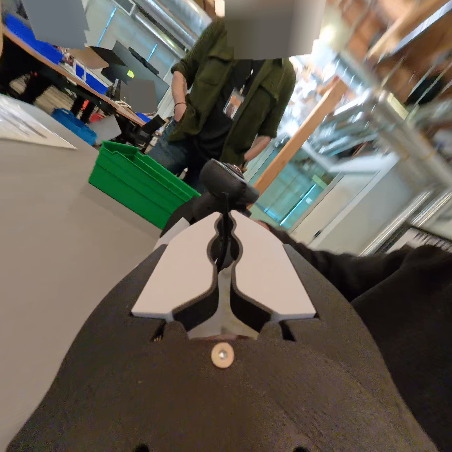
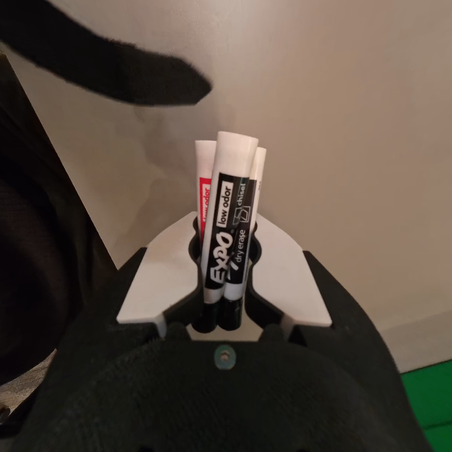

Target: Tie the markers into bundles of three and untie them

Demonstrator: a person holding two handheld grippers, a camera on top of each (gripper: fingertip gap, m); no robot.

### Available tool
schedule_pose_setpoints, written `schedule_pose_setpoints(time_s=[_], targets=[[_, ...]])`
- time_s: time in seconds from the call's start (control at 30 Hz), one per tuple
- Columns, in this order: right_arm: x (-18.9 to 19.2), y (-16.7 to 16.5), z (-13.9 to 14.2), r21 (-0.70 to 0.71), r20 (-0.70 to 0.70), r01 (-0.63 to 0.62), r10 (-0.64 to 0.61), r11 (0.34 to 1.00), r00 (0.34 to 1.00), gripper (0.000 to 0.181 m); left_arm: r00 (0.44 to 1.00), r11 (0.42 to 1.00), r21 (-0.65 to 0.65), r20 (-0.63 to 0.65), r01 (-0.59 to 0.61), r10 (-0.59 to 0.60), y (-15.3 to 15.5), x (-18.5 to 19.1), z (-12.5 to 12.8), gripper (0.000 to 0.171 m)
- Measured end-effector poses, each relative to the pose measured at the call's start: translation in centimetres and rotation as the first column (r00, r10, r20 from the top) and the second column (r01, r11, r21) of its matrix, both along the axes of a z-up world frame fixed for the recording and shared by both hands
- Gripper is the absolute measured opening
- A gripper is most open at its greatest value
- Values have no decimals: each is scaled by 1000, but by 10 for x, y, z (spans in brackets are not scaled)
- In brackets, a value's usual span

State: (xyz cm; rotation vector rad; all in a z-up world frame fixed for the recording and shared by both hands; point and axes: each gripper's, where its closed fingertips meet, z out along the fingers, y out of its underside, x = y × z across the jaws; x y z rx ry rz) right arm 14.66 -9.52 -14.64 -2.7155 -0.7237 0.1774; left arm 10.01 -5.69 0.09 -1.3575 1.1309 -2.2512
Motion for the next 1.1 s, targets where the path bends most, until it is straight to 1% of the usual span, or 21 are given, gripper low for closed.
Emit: schedule_pose_setpoints(time_s=[0.03,0.07,0.13,0.17,0.2,0.27,0.33,0.37,0.43,0.53,0.6,0.67,0.87,1.03,1.1], targets=[[1,0,1,1,4,1,-1,1000,1000,38,1000,997,-72,-18,9,-11,2,3,0,2],[1,1,1,1,7,1,-1,1000,1000,37,999,993,-115,-36,31,-35,0,5,0,2],[3,1,3,4,8,4,-4,1000,1000,38,995,990,-135,-87,44,-56,-7,10,-5,2],[3,1,4,4,5,5,-5,1000,1000,38,992,987,-159,-115,35,-54,-9,14,-7,2],[3,1,5,4,3,5,-5,1000,1000,37,990,976,-214,-130,33,-62,-10,18,-7,2],[3,0,5,3,-1,6,-6,1000,1000,37,982,936,-351,-171,16,-81,-7,27,-10,2],[3,-1,5,2,0,8,-8,1000,1000,38,978,897,-443,-189,-1,-92,-4,33,-14,1],[3,-1,5,2,1,7,-7,1000,1000,38,975,891,-454,-203,-15,-87,-3,36,-18,1],[1,-2,5,2,0,3,-3,1000,1000,37,973,899,-436,-217,-32,-71,-4,40,-21,1],[-3,-3,4,1,-1,-4,4,1000,1000,37,977,908,-419,-201,-27,-64,-5,40,-13,2],[-4,-3,3,2,-1,-8,8,1000,1000,37,972,918,-396,-223,-18,-77,-9,41,-11,2],[-5,-2,2,0,-9,-9,9,1000,1000,37,972,912,-409,-226,-28,-72,-9,43,-9,2],[-7,-3,0,0,-22,-10,10,1000,1000,37,968,894,-444,-247,-67,-50,0,51,-18,2],[-10,-4,-2,-1,-20,-20,20,1000,1000,37,959,903,-425,-275,-60,-66,-3,58,-20,2],[-12,-5,-2,-2,-25,-31,31,1000,999,37,947,905,-421,-310,-61,-81,-5,61,-24,2]])
